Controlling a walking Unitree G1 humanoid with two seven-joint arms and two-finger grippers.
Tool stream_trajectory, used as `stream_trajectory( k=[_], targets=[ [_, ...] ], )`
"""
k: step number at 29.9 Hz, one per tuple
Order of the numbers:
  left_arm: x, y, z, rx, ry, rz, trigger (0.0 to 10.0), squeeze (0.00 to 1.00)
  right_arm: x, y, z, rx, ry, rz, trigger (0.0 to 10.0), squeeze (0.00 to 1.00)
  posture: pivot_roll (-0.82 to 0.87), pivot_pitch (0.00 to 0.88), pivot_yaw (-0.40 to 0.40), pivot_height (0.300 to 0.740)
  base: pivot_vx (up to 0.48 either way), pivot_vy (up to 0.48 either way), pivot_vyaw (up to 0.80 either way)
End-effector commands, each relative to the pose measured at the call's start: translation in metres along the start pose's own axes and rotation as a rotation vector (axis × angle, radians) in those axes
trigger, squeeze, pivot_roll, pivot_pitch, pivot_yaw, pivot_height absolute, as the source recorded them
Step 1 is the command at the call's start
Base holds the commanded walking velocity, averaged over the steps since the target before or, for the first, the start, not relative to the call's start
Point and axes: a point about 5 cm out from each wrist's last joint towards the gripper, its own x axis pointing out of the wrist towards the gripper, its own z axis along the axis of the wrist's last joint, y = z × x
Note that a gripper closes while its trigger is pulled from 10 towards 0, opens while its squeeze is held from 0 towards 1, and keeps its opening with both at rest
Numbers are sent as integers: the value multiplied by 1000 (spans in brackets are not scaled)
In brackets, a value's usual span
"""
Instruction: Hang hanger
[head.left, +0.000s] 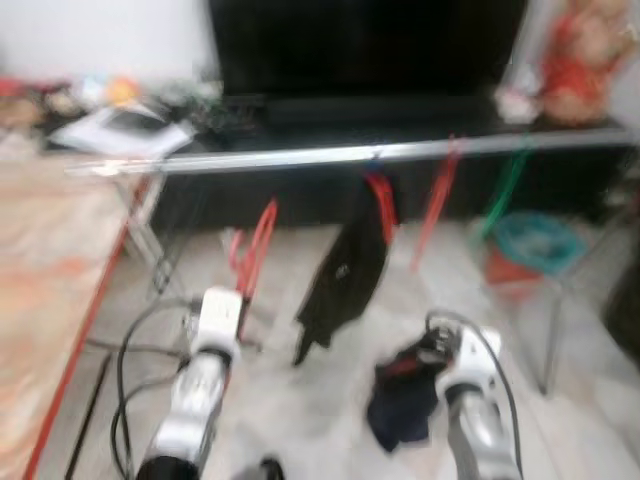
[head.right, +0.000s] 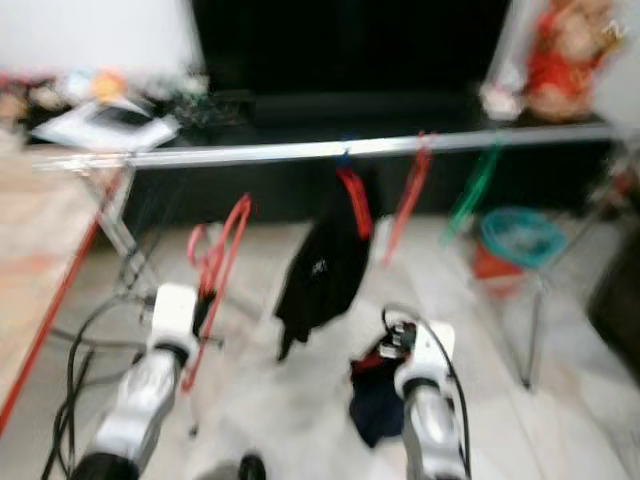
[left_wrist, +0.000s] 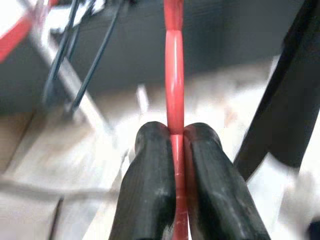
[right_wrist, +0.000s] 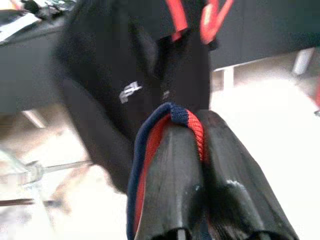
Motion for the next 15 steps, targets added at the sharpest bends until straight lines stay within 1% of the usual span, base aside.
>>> stream_trajectory(
  k=[1,5,10,15],
  targets=[
    [8,0,17,-2,-59,-5,10000,0,1,-1,2,2,-9,-3,10000,0,-11,48,21,740,-285,0,0],
    [8,-1,17,-2,-58,-7,10000,0,1,-1,2,-7,-12,-3,10000,0,-8,47,22,740,-285,0,0],
    [8,-1,17,-2,-57,-9,10000,0,1,0,2,-9,-15,-1,10000,0,-8,47,23,740,-285,0,565],
    [8,-1,17,0,-56,-12,10000,0,0,-1,2,2,-12,-7,10000,0,-9,46,24,740,-285,0,0]
  ],
)
